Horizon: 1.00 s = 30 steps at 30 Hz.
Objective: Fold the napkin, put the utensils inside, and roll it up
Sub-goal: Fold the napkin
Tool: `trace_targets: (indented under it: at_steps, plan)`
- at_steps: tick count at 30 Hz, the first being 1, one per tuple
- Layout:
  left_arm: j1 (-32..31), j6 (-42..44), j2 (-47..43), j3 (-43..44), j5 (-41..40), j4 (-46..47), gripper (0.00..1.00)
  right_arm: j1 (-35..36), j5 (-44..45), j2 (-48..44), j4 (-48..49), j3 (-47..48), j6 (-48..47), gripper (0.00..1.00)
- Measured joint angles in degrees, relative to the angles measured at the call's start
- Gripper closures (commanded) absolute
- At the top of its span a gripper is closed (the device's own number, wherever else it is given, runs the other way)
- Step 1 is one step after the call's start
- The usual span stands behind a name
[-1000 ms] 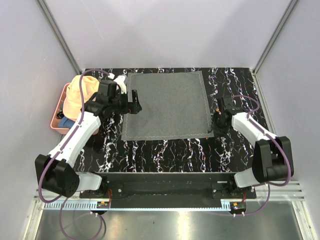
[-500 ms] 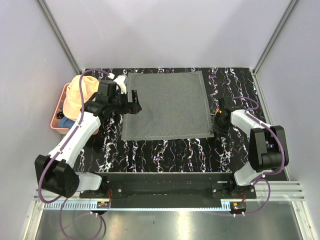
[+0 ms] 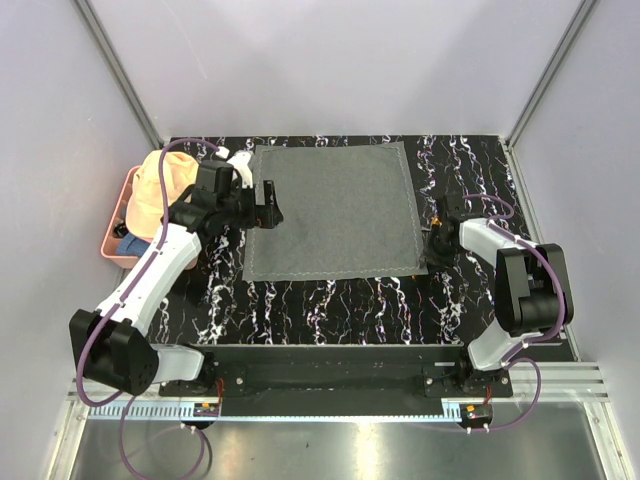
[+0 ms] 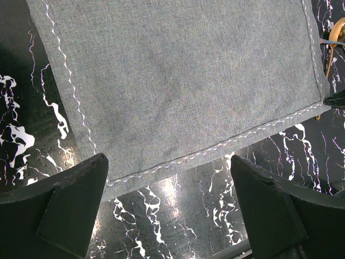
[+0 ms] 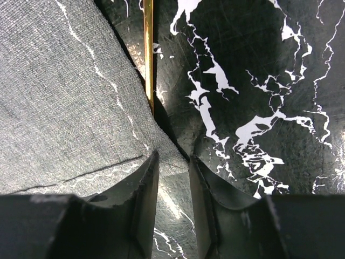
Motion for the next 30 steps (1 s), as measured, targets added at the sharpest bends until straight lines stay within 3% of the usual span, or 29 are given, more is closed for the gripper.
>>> trace_targets:
  at_steps: [6,11,15,21,25,30]
  plan:
    - [0.00,0.00,0.00,0.00,-0.02,-0.11,0.01,-0.11,-0.22,-0.11,0.52,-0.48,0.55,0.57]
    - [0.00,0.26,0.00,0.00,-0.48,-0.39,0.01,-0.15,-0.42,-0.70,1.36,-1.27,1.05,0.59]
    - [0.00,0.42,0.00,0.00,-0.83,-0.42,0.01,-0.15,-0.63,-1.01,1.64,-1.77,1.40,0.75]
    - [0.00,0.46,0.00,0.00,-1.07,-0.44,0.01,-0.31,-1.36,-1.14,1.79,-2.32,1.73,0.86]
    - [0.00,0.46,0.00,0.00,-1.33,-0.44,0.01,-0.37,-1.95,-1.16,1.97,-2.49,1.70,1.00]
    - [0.00,0.50,0.00,0.00,-1.97,-0.46,0.01,-0.37,-2.36,-1.29,1.75,-2.49,1.42,1.00]
